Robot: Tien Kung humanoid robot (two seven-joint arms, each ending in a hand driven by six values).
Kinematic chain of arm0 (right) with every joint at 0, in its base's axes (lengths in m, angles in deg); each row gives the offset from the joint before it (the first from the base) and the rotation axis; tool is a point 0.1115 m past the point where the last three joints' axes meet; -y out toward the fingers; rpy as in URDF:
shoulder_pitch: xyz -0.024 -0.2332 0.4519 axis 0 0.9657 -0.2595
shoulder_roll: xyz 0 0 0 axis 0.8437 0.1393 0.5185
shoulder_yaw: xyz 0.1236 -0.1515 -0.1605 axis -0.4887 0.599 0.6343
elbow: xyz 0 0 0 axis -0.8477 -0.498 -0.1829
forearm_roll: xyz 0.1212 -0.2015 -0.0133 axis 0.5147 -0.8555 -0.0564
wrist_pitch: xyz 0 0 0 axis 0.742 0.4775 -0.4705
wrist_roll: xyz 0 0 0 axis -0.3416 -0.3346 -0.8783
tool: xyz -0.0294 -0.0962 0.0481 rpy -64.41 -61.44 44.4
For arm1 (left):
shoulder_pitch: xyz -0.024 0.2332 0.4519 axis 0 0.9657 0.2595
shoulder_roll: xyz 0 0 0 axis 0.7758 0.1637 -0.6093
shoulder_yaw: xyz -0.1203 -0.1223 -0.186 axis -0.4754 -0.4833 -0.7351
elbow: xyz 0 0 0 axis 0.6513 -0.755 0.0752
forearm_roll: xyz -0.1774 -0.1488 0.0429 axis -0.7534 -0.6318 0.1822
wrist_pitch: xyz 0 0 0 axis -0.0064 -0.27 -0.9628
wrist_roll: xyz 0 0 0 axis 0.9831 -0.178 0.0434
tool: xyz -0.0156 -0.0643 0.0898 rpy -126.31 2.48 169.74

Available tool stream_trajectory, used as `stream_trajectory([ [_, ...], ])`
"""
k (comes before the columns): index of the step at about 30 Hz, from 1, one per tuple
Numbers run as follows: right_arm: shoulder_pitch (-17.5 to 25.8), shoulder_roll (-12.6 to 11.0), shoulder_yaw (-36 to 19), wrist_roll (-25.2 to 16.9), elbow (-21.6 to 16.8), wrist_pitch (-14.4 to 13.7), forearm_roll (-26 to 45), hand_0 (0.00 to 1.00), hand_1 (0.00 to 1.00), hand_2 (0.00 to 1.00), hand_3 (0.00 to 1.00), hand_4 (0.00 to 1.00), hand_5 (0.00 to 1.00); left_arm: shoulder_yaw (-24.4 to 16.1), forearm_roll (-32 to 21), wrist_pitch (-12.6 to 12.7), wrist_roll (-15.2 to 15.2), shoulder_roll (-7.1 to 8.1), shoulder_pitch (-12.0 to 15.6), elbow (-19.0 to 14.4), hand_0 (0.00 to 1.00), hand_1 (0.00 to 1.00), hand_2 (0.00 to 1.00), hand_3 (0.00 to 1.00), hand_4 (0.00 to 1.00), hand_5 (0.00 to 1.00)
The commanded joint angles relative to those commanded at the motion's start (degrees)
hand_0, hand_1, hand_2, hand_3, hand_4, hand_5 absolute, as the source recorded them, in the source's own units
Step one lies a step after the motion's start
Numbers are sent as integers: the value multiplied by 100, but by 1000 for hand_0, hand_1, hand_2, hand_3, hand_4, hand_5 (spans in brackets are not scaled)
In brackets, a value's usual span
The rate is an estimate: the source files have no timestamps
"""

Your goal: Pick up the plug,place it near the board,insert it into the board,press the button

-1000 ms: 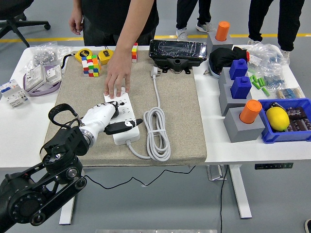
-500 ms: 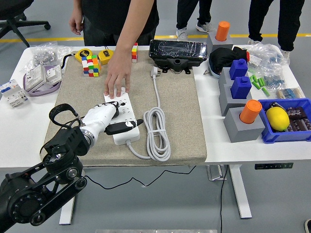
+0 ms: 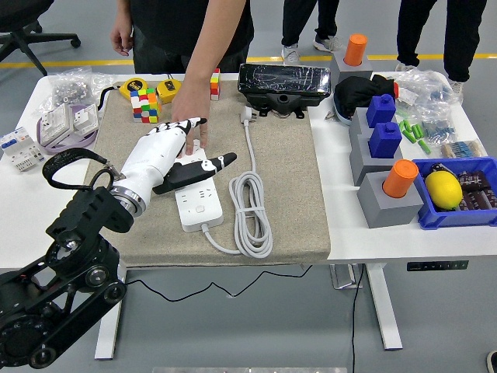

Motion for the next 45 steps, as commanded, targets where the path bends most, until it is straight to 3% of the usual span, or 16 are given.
stream_trajectory([
  [3, 4, 0, -2, -1, 0, -6, -1, 769, 745, 741, 766, 998, 998, -78, 74, -278, 26, 32, 73, 0, 773, 804, 829, 913, 998, 645],
  [4, 6, 2, -3, 0, 0, -7, -4, 768, 745, 741, 766, 998, 998, -109, 114, -409, 35, 39, 93, 0, 324, 354, 432, 879, 751, 193],
  [8, 6, 7, -6, 3, 0, -9, -9, 768, 745, 741, 766, 998, 998, -184, 347, -878, 130, 74, 125, 0, 324, 354, 432, 879, 751, 193],
  [9, -3, 3, 2, 3, 0, -12, 0, 768, 745, 740, 765, 998, 998, -212, 386, -1047, 209, 80, 121, 0, 206, 65, 147, 866, 473, 2],
  [13, -25, -5, -1, 11, 0, -19, 2, 768, 745, 740, 765, 998, 998, -287, 482, -1960, 492, 91, 88, 0, 206, 65, 147, 866, 473, 2],
  [14, -33, -9, -5, 12, 0, -24, -3, 768, 745, 740, 765, 998, 998, -275, 477, -2221, 459, 101, 72, 0, 206, 65, 147, 866, 473, 2],
  [15, -35, -10, -6, 13, 0, -25, -4, 768, 744, 741, 765, 998, 998, -273, 476, -2407, 451, 104, 68, 0, 195, 28, 115, 833, 373, 2],
  [19, -29, -11, -29, 20, 0, -24, -15, 768, 744, 741, 765, 998, 998, -142, 307, -3335, 267, 125, 2, 0, 195, 28, 115, 833, 373, 2],
  [22, -26, -6, -23, 18, 0, -18, -17, 768, 744, 741, 765, 998, 998, 3, 250, -3710, 180, 144, -56, 44, 197, 20, 108, 855, 391, 2],
  [25, -35, -4, -3, 3, 0, -18, 2, 768, 744, 741, 765, 998, 998, 95, 251, -3708, 216, 140, -71, 256, 197, 20, 108, 855, 391, 2],
  [34, -26, -13, 2, 19, 0, -19, -11, 765, 744, 741, 765, 998, 998, 39, 507, -3352, 435, 17, -125, 911, 195, 16, 105, 875, 389, 2],
  [45, -28, -8, 20, 18, 0, -21, -11, 765, 744, 741, 765, 998, 998, -35, 593, -3317, 468, 7, -115, 1119, 197, 10, 103, 875, 379, 2],
])
